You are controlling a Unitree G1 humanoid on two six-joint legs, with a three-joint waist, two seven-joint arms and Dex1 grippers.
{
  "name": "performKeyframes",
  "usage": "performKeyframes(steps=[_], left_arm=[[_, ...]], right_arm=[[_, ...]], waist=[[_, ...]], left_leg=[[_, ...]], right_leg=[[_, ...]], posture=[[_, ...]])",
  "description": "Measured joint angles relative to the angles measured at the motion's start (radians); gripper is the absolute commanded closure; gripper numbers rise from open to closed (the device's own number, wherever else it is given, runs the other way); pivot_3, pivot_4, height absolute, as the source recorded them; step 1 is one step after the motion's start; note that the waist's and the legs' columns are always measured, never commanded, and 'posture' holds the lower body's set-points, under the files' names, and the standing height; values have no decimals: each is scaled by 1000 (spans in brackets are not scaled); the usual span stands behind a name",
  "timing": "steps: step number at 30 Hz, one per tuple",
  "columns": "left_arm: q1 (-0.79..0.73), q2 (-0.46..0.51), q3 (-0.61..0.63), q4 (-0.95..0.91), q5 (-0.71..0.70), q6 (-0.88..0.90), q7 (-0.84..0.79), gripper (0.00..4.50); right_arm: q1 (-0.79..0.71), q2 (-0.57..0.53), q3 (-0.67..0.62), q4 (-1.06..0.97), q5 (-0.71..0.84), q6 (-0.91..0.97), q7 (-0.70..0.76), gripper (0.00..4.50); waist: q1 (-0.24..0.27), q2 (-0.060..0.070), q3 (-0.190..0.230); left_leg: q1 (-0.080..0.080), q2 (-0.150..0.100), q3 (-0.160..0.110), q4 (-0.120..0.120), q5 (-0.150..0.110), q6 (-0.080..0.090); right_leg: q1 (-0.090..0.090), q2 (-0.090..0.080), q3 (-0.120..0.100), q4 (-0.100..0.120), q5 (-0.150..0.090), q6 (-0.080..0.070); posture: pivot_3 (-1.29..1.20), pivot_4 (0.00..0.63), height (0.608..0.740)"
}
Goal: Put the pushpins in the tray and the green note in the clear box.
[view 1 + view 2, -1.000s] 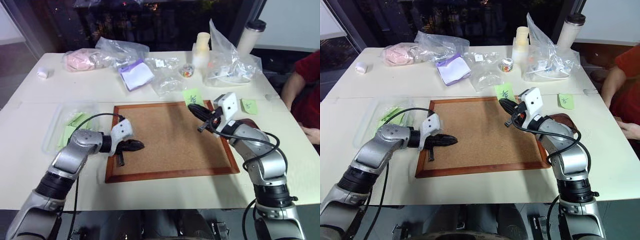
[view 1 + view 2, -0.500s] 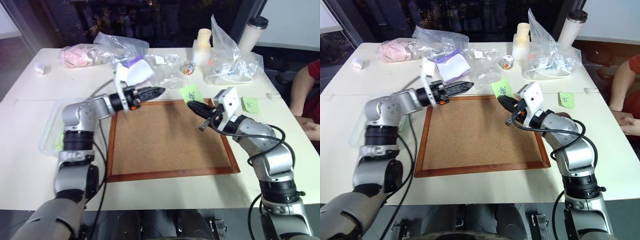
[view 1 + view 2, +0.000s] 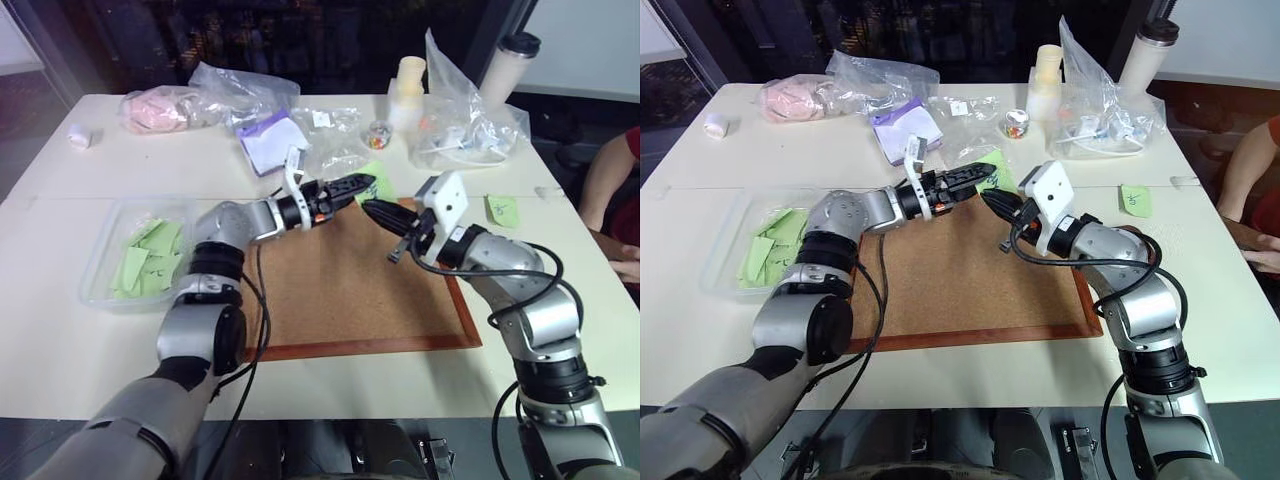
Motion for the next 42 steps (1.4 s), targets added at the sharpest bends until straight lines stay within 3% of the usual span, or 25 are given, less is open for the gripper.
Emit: performKeyframes(steps=[6, 12, 18, 27, 29, 34, 39, 42], left_arm=[[-26, -17, 13, 63, 7, -53, -18, 4416], [-38, -12, 49, 87, 2, -64, -32, 4479], [-33, -15, -42, 102, 118, -197, -47, 4479], [-25, -5, -86, 126, 215, -303, -67, 4479], [-1, 2, -159, 43, 270, -380, -110, 4479], [64, 53, -333, -296, 373, -540, -228, 4479], [126, 72, -477, -545, 405, -591, -332, 4479], [132, 84, -537, -589, 441, -618, -347, 4479]], right_arm=[[17, -2, -1, -17, 0, 14, -10, 4500], [18, -2, -2, -17, -4, 13, -13, 4500], [16, 1, -10, -17, -11, 4, -40, 4500], [17, 45, -192, -93, 121, 102, -166, 4500], [29, 46, -254, -99, 160, 142, -205, 4500], [121, -83, -389, -17, 127, 256, -291, 4500], [192, -149, -411, 169, 45, 270, -313, 4500], [203, -150, -410, 245, 28, 228, -288, 4500]], waist=[[-9, 0, 0], [-2, 0, 0], [-2, 0, 0], [-2, 0, 0], [2, 0, 0], [9, 0, 0], [8, 1, -1], [-4, 1, -1]], left_leg=[[0, 1, 0, -1, 0, 1], [0, 0, 0, 0, 0, 0], [0, 0, 0, 0, 1, -1], [0, 0, 0, 0, 0, 0], [-1, 0, 0, 0, 1, -1], [-1, 0, 1, -1, 1, -2], [0, 0, 1, 0, -2, 3], [1, 0, 1, 0, -2, 4]], right_leg=[[-1, 1, 0, 1, 0, 0], [-1, 1, 0, 1, 0, 0], [-1, 1, 0, 1, 0, 0], [-1, 0, 0, 1, 0, 0], [-1, 0, 0, 1, 0, 0], [0, -1, 1, -1, 0, 0], [0, 0, 1, 0, 0, 0], [1, 1, 2, 0, 0, 0]], posture=[[0, 150, 734], [0, 150, 734], [0, 150, 734], [0, 150, 734], [0, 150, 734], [0, 150, 734], [0, 150, 734], [0, 150, 734]])
